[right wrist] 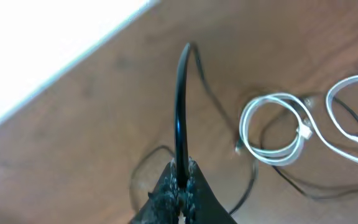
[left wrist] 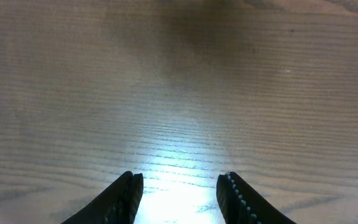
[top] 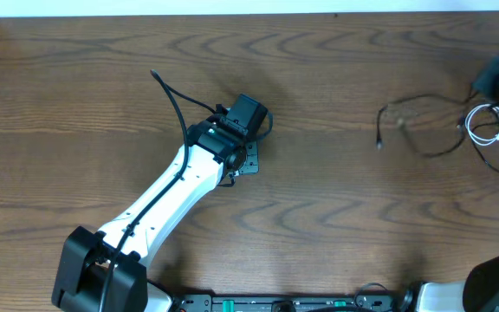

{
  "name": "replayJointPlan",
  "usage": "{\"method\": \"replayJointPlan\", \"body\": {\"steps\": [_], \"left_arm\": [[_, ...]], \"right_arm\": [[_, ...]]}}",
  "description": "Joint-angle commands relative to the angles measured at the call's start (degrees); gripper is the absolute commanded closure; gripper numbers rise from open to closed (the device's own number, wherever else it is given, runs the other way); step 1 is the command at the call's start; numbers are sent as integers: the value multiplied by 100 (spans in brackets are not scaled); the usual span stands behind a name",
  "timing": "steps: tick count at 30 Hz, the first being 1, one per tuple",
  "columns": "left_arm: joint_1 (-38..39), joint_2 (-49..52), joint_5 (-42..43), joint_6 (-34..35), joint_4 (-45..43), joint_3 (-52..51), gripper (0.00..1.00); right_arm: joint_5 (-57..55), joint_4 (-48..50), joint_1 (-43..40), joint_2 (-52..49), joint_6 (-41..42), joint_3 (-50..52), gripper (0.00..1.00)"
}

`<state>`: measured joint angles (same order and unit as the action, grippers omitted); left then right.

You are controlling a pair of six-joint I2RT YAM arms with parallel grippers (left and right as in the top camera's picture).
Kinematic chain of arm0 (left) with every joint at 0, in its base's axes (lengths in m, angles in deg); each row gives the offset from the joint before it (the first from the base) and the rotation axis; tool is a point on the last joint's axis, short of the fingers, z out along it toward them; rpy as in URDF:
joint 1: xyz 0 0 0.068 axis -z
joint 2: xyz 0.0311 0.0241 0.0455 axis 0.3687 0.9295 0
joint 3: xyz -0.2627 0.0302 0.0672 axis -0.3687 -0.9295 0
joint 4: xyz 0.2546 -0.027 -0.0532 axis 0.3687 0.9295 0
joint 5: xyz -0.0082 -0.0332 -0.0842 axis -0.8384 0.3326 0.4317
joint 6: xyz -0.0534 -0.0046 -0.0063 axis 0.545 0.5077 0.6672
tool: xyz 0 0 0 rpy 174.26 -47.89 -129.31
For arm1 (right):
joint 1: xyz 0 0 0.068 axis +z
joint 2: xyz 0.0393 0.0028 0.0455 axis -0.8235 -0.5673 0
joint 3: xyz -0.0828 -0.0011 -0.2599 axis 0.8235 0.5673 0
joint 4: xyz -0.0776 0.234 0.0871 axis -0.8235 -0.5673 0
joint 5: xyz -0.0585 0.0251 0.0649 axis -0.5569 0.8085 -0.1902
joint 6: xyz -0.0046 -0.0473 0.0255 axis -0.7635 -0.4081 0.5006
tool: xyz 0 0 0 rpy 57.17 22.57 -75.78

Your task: Untangle cables

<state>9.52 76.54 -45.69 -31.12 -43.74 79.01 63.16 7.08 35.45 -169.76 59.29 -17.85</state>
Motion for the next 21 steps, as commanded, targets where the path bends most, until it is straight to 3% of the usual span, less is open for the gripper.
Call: {"method": "replayJointPlan", "body": {"steps": [1,7,15,21], "left_arm": [[-24,-48,-133,-48,17,31,56],[-24,-48,-50,-28,9,31,56],[-22,-48,-48,-28,11,31,56],[-24,-46,-48,-31,13,31,56]], "right_arm": [[1488,487,-686,402,529,-72,99],[1884,518,-1613,437,988,-70,99],[-15,-798,-2081,428,994,-68,99],[-177,-984,-2081,428,992,-63,99]]}}
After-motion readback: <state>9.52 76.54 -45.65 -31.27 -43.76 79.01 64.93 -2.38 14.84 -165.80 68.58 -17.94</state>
